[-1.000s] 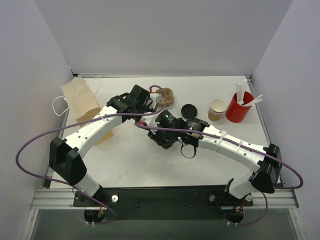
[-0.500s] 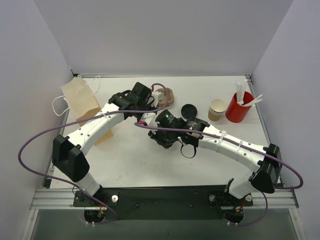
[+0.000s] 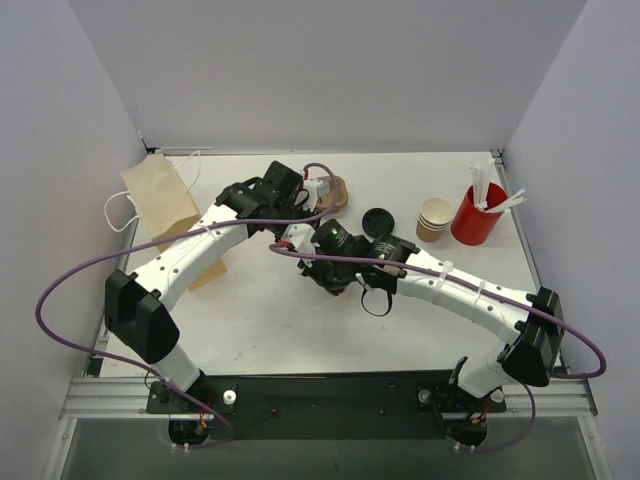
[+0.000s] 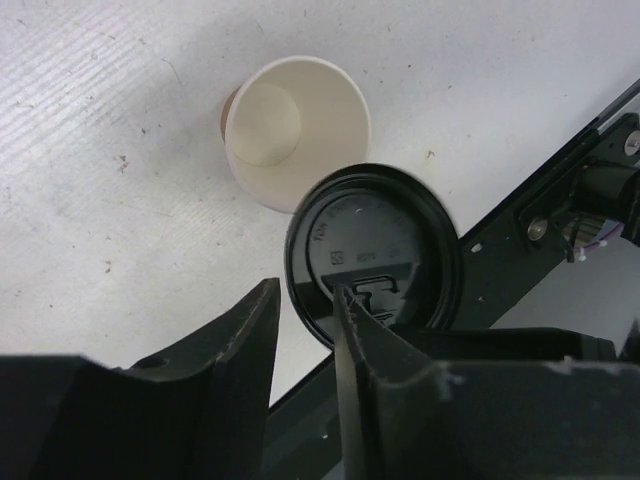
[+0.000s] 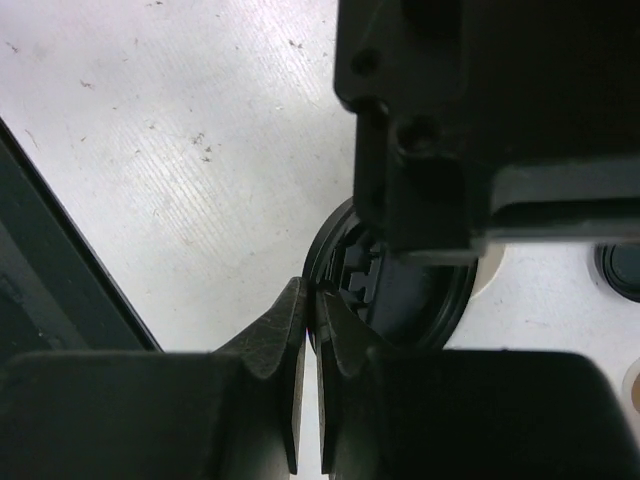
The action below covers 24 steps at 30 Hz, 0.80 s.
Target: Pack the takeout coffee
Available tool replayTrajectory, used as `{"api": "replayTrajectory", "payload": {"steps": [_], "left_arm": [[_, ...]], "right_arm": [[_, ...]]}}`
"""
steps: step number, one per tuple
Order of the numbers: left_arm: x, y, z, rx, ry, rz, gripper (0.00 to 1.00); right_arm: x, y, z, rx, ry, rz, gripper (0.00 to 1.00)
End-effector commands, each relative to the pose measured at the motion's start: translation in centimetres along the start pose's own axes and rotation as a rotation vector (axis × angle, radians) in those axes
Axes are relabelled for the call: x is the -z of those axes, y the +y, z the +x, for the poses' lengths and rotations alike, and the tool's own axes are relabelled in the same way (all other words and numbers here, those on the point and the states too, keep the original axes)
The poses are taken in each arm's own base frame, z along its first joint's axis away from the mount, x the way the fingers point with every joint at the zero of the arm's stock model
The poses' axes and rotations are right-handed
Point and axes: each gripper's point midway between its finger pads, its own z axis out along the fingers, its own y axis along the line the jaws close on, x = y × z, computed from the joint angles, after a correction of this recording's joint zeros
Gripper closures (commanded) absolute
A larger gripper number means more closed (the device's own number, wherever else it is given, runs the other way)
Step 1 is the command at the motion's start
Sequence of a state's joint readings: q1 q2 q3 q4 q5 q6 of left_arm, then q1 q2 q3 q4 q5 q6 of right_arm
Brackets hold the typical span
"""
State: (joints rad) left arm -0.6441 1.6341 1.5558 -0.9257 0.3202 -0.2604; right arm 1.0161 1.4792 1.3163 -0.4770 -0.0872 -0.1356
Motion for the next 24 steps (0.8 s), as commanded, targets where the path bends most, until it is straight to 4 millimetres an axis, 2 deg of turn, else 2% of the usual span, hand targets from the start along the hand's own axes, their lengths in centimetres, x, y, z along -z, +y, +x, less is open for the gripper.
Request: {"api": "replayTrajectory", "payload": {"steps": [1,2,3,5,6,9,10,11,12,13,14,15,16,17,18,19,20,21,23,24], "left_arm": [[2.1,-1.5,-2.3,-0.016,-0.076,0.037,0.55],[2.5,-1.6,-2.6,-0.016,-0.093,0.035,0.44],[2.9,-1.3,-3.1,-0.009,-0.114,0.022,0.36],[3.9,-1.3,-4.3,0.003,-0.168,0.008,0.28],[4.4,-0.8,-5.0,0.017,-0.199,-0.008,0.27],[6.2,0.6,-6.9,0.073,-0.323,-0.046,0.25],[7.8,1.2,-7.4,0.108,-0.384,-0.052,0.25],[8.8,1.1,-8.6,0.100,-0.458,-0.035,0.25],[8.5,1.6,-8.2,0.107,-0.471,-0.039,0.24],[10.1,1.1,-8.3,0.097,-0.534,-0.029,0.23],[11.1,0.8,-9.4,0.077,-0.609,-0.017,0.22],[10.4,1.2,-8.6,0.080,-0.610,-0.021,0.21],[11.8,0.7,-8.6,0.068,-0.661,-0.006,0.20],[12.3,0.4,-9.0,0.049,-0.705,0.013,0.18],[12.5,0.1,-8.9,0.038,-0.730,0.029,0.16],[12.6,-0.1,-8.0,0.023,-0.745,0.045,0.13],[13.2,-1.1,-8.4,-0.011,-0.787,0.090,0.12],[13.3,-1.2,-8.1,-0.020,-0.800,0.099,0.10],[13.0,-1.9,-7.4,-0.065,-0.809,0.108,0.09],[12.8,-2.0,-7.1,-0.076,-0.811,0.104,0.08]], "right_arm": [[1.6,-1.0,-1.7,-0.011,-0.053,0.046,1.00],[1.7,-1.1,-2.0,-0.015,-0.060,0.046,1.00],[1.8,-1.0,-2.1,-0.018,-0.064,0.039,1.00],[2.0,-1.2,-2.5,-0.050,-0.074,0.036,1.00],[2.1,-1.0,-2.6,-0.068,-0.079,0.013,1.00],[2.9,-2.0,-3.6,-0.197,-0.119,-0.020,1.00],[3.3,-2.7,-3.8,-0.260,-0.136,-0.056,1.00],[3.5,-2.9,-4.2,-0.337,-0.147,-0.075,1.00],[4.2,-3.4,-5.2,-0.378,-0.179,-0.097,1.00],[4.7,-3.1,-5.9,-0.417,-0.197,-0.156,1.00],[5.3,-4.8,-6.2,-0.479,-0.222,-0.157,1.00],[5.8,-5.2,-7.0,-0.566,-0.245,-0.178,1.00],[6.6,-5.5,-8.2,-0.615,-0.277,-0.233,1.00],[7.0,-7.9,-8.2,-0.712,-0.301,-0.227,1.00],[7.4,-8.5,-9.1,-0.850,-0.320,-0.272,1.00],[7.3,-9.4,-9.4,-0.922,-0.329,-0.315,1.00],[7.8,-9.3,-9.9,-0.982,-0.345,-0.385,1.00],[8.4,-10.8,-11.2,-1.060,-0.418,-0.418,1.00],[8.6,-11.0,-11.5,-1.137,-0.435,-0.471,1.00],[8.9,-11.8,-12.2,-1.153,-0.483,-0.484,1.00]]}}
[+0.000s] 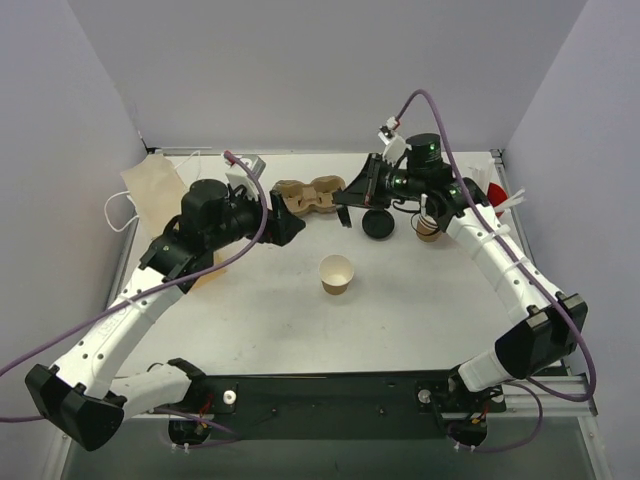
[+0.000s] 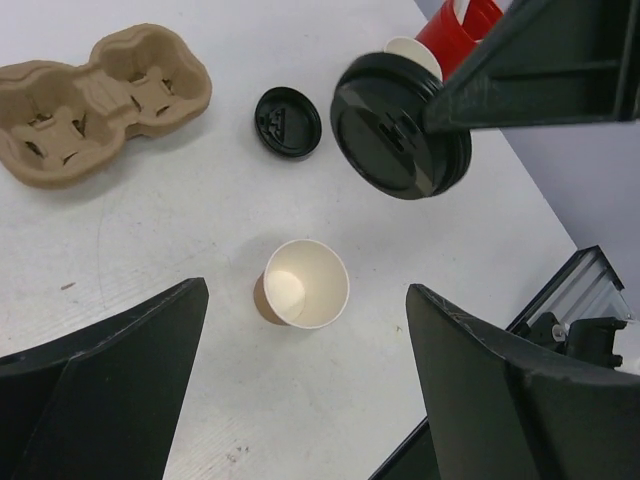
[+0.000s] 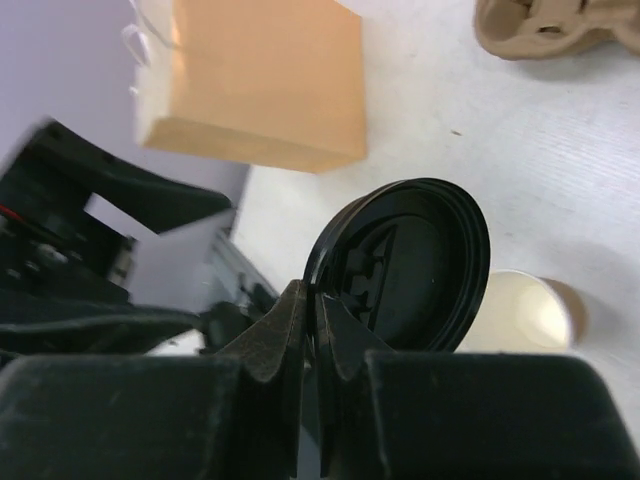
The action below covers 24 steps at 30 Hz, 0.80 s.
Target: Pack the takeout coffee
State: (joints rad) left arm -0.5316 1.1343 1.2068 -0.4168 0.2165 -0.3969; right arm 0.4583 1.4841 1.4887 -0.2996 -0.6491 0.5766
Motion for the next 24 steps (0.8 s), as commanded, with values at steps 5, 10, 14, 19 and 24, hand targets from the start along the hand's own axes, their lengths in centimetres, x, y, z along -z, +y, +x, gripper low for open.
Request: {"api": "replayTrajectory", "payload": {"steps": [5,10,14,19,24], "left_arm": [[-0.3,-4.8,-0.8,-0.150,-0.151,0.168,0.06],[-0.9,-4.9,-0.6,-0.180,-0.143,0.152,0.05],[-0.7,-4.6,-1.0,-0.206,-0.144,0.138,0.04],[0.1,-3.9,-2.8,-0.198,-0.158,0.148,0.02],[0.1,-5.1,-3.3,-0.183,-0.105,0.265,0.03]], "right_arm": [[-0.3,4.9,-3.0,-0.495,-0.013,-0.363,1.00],[0.0,5.8,-3.8,-0.551,-0.024,-0.440,1.00],[0.5,6.7,-4.0,-0.577,-0.020,-0.510,1.00],[0.7,6.6,-3.5,-0.575,-0.005,-0.525,1.00],[1.2,6.9,-3.1,-0.550,0.008,-0.553,1.00]]}}
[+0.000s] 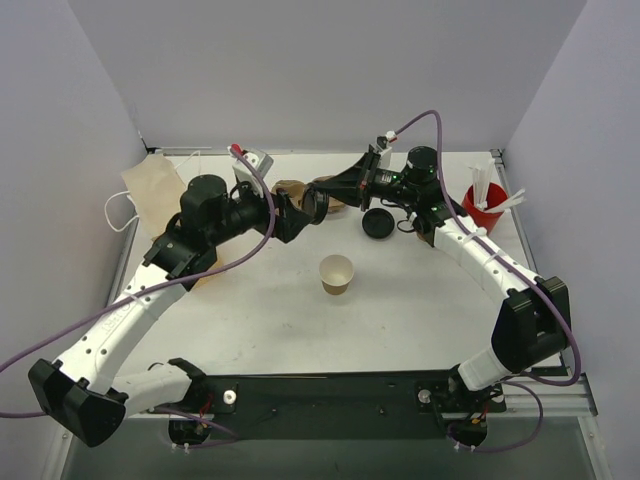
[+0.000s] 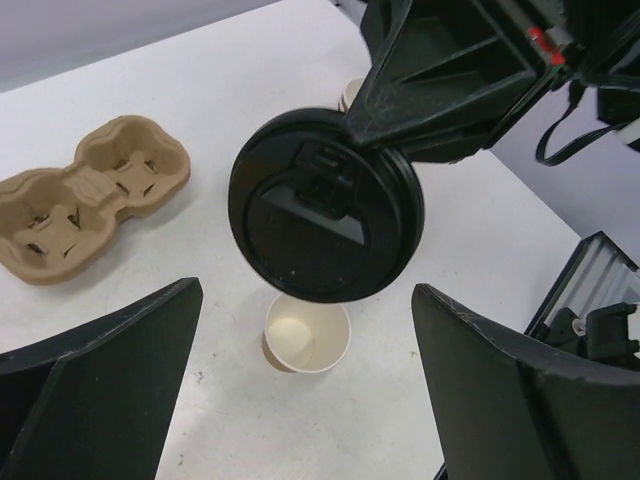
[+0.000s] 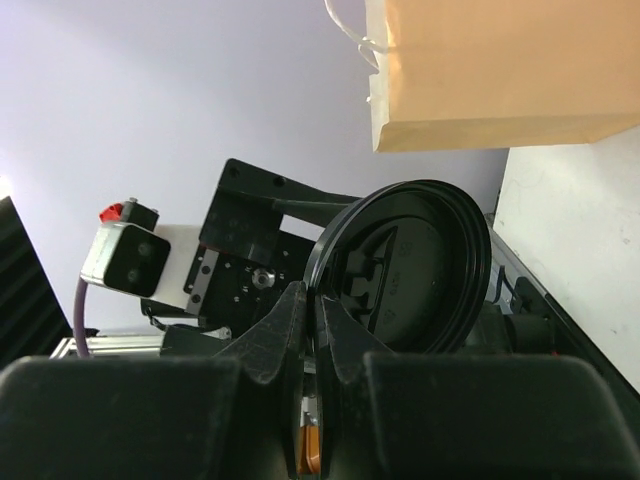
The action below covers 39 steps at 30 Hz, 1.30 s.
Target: Pack the takeout coffee
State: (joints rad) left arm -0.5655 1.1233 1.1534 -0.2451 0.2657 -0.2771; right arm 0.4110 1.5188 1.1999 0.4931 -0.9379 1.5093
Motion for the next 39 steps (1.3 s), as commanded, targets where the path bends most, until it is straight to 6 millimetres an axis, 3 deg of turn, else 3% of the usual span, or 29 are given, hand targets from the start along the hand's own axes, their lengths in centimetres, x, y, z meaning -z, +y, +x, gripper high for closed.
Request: {"api": "replayTrajectory", "payload": {"steps": [1,5,13,29,39], "left_arm": [[0.3,-3.0,-3.2,-0.013,-0.038,0.165,0.03],[-0.1,-3.5,-3.7,0.030,-0.034,0.213,0.03],[-1.3,-1.7,-3.8,0.034,0.000,0.147,0.03],[-2.2,-1.5,-5.0,0.021,0.001,0.176,0.03],[-2.6,-1.1,-4.4,0.035,0.028,0.191,0.03]], "right_arm": [[1.0,2.4,1.0,0.079,0.042,-0.096,1.00],[1.1,2.3,1.0,0.077,0.044,-0.105,1.00],[1.0,2.6,1.1,0.058,0.062,-0.141,1.00],[0.8,2.7,1.4,0.060,0.084,-0.160,1.00],[0.9,3.4,1.8,0.077,0.100,-0.178,1.00]]}}
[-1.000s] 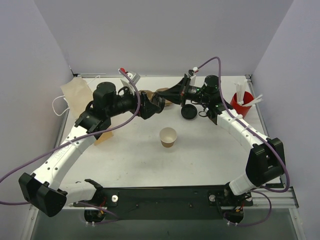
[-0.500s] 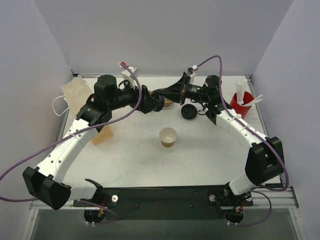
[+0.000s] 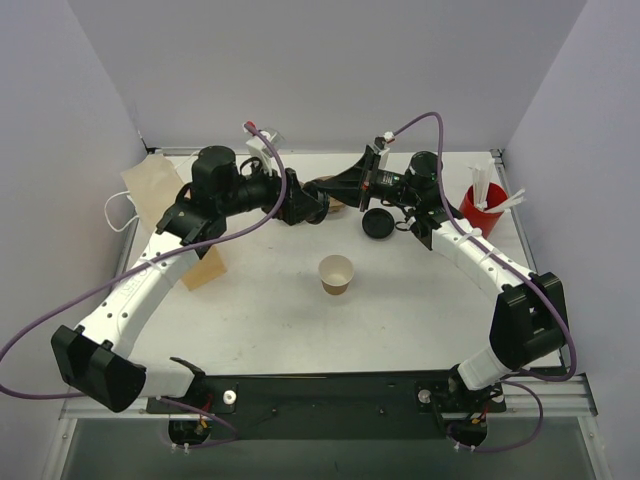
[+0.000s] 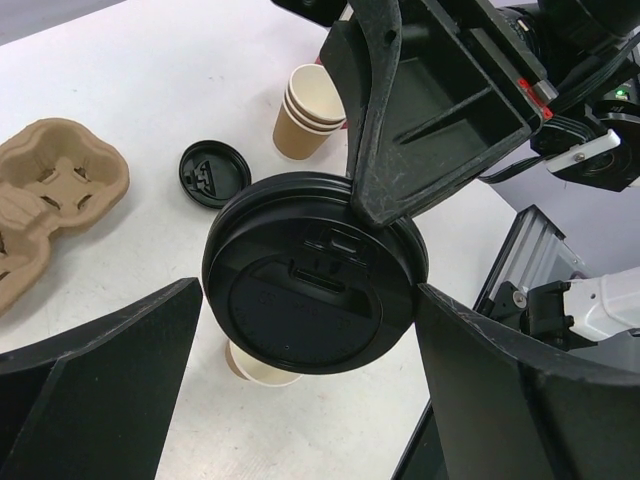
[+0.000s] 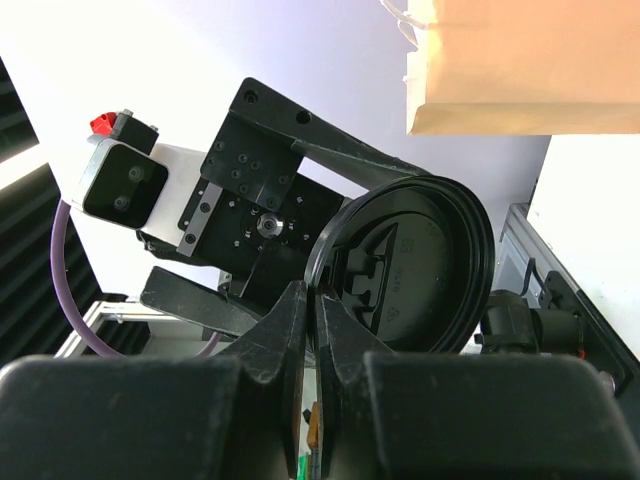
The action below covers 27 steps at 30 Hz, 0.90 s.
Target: Pack the takeout coffee
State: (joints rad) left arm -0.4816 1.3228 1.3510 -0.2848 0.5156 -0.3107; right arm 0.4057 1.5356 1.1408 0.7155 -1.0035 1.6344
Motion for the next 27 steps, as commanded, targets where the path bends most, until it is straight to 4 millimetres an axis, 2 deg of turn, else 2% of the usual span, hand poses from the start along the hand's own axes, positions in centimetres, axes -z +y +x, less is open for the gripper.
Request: {"api": "replayTrajectory", "payload": {"steps": [1,13,27], "left_arm": [[0.52,-0.76,-2.44,-0.038,-0.049,0.038,0.02],[0.84,-0.65,-2.14,-0.013,-0.034,0.062,0.03],[0.50,-0.03,-1.78,0.008,-0.029,0.040,0.17]], "right_arm": [[0.24,2.55,1.14,0.094,0.046,-0.081,1.00],[-0.07,3.03,1.29,0.106,0.062,-0.093,1.00],[-0.36,2.83,1.28,0.108,0.065,-0.088,1.00]]}}
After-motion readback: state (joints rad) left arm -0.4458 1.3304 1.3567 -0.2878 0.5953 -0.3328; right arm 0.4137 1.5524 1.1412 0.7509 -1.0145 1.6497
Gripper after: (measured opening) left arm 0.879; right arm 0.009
